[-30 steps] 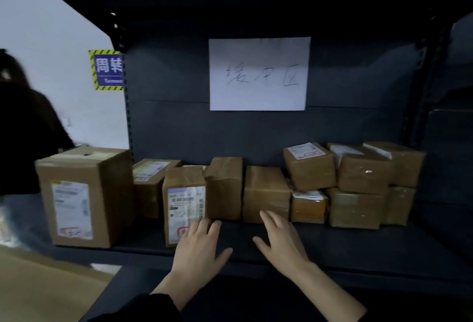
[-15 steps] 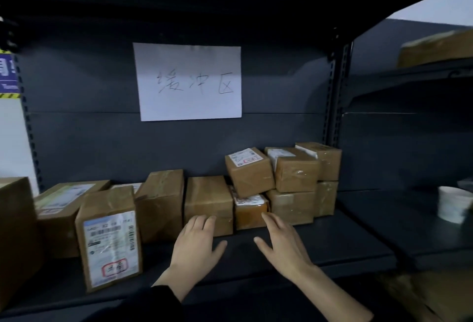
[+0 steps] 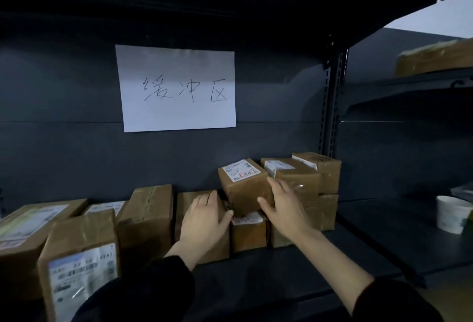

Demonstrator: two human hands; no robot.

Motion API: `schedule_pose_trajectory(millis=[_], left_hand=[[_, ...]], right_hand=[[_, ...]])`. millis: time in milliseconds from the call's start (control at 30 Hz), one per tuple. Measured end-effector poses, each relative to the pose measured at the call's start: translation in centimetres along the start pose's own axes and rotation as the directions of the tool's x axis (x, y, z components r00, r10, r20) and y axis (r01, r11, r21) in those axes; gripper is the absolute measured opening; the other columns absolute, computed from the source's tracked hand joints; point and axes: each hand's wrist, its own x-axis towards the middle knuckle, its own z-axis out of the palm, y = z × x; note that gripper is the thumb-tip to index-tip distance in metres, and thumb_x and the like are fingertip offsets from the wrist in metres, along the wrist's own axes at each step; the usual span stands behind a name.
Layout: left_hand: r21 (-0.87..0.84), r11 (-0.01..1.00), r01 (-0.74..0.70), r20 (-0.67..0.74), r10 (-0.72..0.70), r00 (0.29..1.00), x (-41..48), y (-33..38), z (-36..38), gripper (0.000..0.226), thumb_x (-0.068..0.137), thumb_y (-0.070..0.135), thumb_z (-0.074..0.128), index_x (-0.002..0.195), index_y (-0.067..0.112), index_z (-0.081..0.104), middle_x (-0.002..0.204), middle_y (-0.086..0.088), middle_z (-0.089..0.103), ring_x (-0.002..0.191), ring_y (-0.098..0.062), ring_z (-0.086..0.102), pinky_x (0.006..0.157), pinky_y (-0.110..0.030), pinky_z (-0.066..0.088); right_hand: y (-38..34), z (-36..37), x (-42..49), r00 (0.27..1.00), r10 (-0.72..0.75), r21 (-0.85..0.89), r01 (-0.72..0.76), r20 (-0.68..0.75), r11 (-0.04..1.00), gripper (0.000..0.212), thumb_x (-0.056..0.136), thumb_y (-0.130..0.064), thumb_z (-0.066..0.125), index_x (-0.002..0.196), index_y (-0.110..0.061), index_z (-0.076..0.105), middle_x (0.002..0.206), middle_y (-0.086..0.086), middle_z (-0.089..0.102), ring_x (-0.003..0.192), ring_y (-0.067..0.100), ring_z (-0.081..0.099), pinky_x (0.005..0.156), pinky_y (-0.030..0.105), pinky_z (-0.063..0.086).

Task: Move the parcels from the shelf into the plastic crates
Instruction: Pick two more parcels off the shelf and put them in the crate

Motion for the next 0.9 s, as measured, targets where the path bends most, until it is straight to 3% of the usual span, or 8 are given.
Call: schedule_pose_trajectory(millis=[100,233,367,500,600,667,800,900], left_hand=[[-0.054,0.998,0.028,0.015,-0.027,1.000,3.0,0.5,0.1,0.065,0.095,0.050,0.035,0.143,0.007,0.029,0.144,-0.010,0.041,0.136,-0.024,0.031,0.111,-0.033,0.026],[-0.207,0.974,0.090,0.098,-0.071,0.993,5.8,1.3,1.1,0.053,0.097,0.046,0.031,0.132,0.008,0.042,0.133,-0.013,0.051,0.126,-0.028,0.042,0.104,-0.037,0.035],[-0.546,0.780,0.306,0.286,-0.170,0.943,7.2,2.3,1.8,0.053,0.098,0.044,0.029,0.138,0.011,0.039,0.138,-0.012,0.050,0.127,-0.028,0.045,0.103,-0.031,0.034],[-0.653,0.654,0.382,0.302,-0.237,0.923,7.3,2.5,2.0,0.046,0.100,0.035,0.031,0.136,0.010,0.041,0.138,-0.011,0.050,0.126,-0.027,0.046,0.101,-0.029,0.034],[-0.753,0.574,0.321,0.229,-0.228,0.946,5.9,2.5,1.5,0.041,0.099,0.028,0.037,0.138,0.014,0.038,0.133,-0.004,0.053,0.120,-0.021,0.050,0.093,-0.026,0.036],[-0.813,0.545,0.206,0.125,-0.182,0.975,4.2,2.7,0.7,0.044,0.098,0.023,0.041,0.141,0.018,0.032,0.122,0.007,0.052,0.109,-0.009,0.050,0.089,-0.020,0.036],[-0.805,0.592,-0.019,-0.057,-0.046,0.997,0.7,3.2,-0.3,0.051,0.094,0.017,0.051,0.133,0.040,0.029,0.117,0.031,0.045,0.102,0.017,0.047,0.080,0.000,0.038],[-0.759,0.645,-0.086,-0.113,-0.001,0.994,-1.4,3.6,-0.5,0.062,0.090,0.012,0.057,0.129,0.048,0.025,0.121,0.035,0.041,0.112,0.022,0.041,0.089,0.002,0.035]], right_hand=[[-0.6,0.0,3.0,1.000,0.014,-0.016,-0.015,-0.017,1.000,0.059,0.095,-0.034,0.048,0.145,-0.011,0.027,0.148,0.007,0.034,0.136,0.021,0.034,0.110,0.032,0.032],[-0.5,1.0,5.3,0.992,0.123,0.007,-0.123,0.018,0.992,0.059,0.096,-0.033,0.045,0.146,-0.010,0.025,0.149,0.011,0.032,0.136,0.024,0.033,0.110,0.034,0.032],[-0.5,2.2,6.0,0.976,0.201,0.079,-0.207,0.080,0.975,0.058,0.097,-0.032,0.043,0.145,-0.006,0.023,0.149,0.013,0.033,0.134,0.025,0.037,0.106,0.032,0.033],[-0.6,2.6,5.6,0.971,0.237,0.206,-0.237,0.026,0.949,0.054,0.099,-0.028,0.040,0.145,-0.007,0.024,0.152,0.010,0.030,0.139,0.020,0.030,0.109,0.026,0.026],[-1.3,2.4,4.2,0.972,0.219,0.294,-0.186,-0.084,0.937,0.050,0.097,-0.024,0.045,0.143,-0.008,0.032,0.148,0.007,0.034,0.134,0.017,0.035,0.101,0.017,0.026],[-1.7,2.3,2.7,0.962,0.209,0.339,-0.140,-0.177,0.930,0.050,0.093,-0.023,0.053,0.139,-0.010,0.038,0.140,0.005,0.039,0.119,0.008,0.044,0.091,0.006,0.029],[-1.6,2.1,-0.6,0.933,0.258,0.449,-0.124,-0.250,0.885,0.053,0.087,-0.021,0.063,0.135,-0.019,0.043,0.121,-0.009,0.038,0.093,-0.012,0.043,0.066,-0.004,0.035],[-1.8,1.9,-2.4,0.932,0.289,0.538,-0.132,-0.217,0.832,0.058,0.083,-0.018,0.067,0.135,-0.023,0.041,0.119,-0.011,0.038,0.101,-0.005,0.044,0.069,-0.002,0.036]])
